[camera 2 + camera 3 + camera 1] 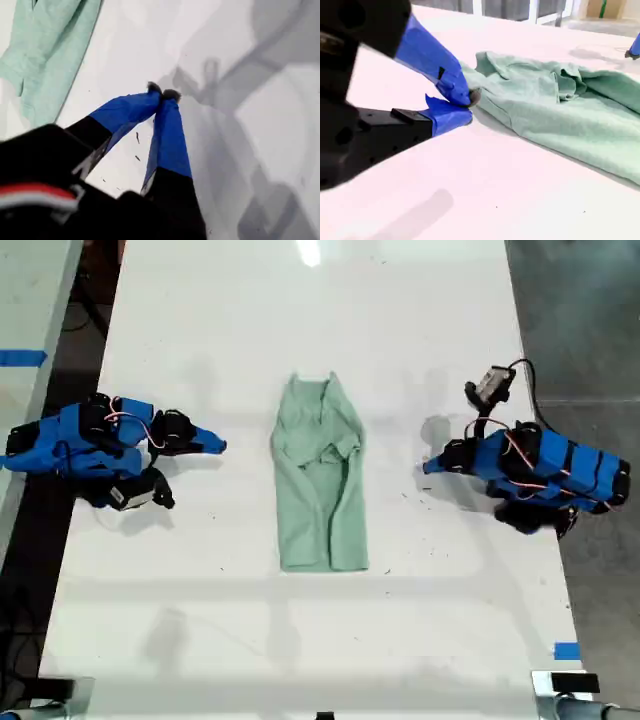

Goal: Fold t shirt

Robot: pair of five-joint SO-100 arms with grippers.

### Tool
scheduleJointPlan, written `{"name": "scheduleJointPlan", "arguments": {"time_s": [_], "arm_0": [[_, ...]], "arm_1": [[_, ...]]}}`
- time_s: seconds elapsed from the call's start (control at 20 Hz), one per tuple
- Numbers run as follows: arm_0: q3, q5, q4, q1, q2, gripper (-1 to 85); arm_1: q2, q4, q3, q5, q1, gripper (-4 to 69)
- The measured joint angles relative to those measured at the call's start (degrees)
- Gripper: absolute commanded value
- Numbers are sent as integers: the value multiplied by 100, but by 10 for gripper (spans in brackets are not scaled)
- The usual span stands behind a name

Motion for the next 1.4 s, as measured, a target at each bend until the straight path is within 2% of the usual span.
{"name": "scheduleJointPlan", "arguments": {"time_s": [0.05,0.2,0.35,0.5,0.65,0.75,0.9,1.2,1.35,1.4], "arm_0": [[9,9,26,0,0,-2],[70,264,343,26,0,-2],[79,229,387,26,-35,-3],[9,-88,439,26,-431,-3],[-817,-563,387,255,-1942,-3],[-2021,-738,343,633,-3428,-3],[-3999,-949,422,1125,-5634,-3],[-8227,-1380,1441,2435,-9606,-3],[-9984,-1415,1652,2856,-11355,-3],[-10406,-1406,1652,2953,-11830,44]], "arm_1": [[0,0,0,18,0,5],[0,114,0,756,26,4],[0,237,0,932,26,2],[9,343,-18,984,18,2],[-246,554,-501,1090,-105,2],[-1450,563,-1600,1134,-290,1],[-4113,659,-3876,1354,-1020,0],[-8763,1169,-7875,1828,-2487,-1],[-10608,1318,-9536,2057,-3076,-2],[-11030,1310,-9896,2127,-3217,-2]]}}
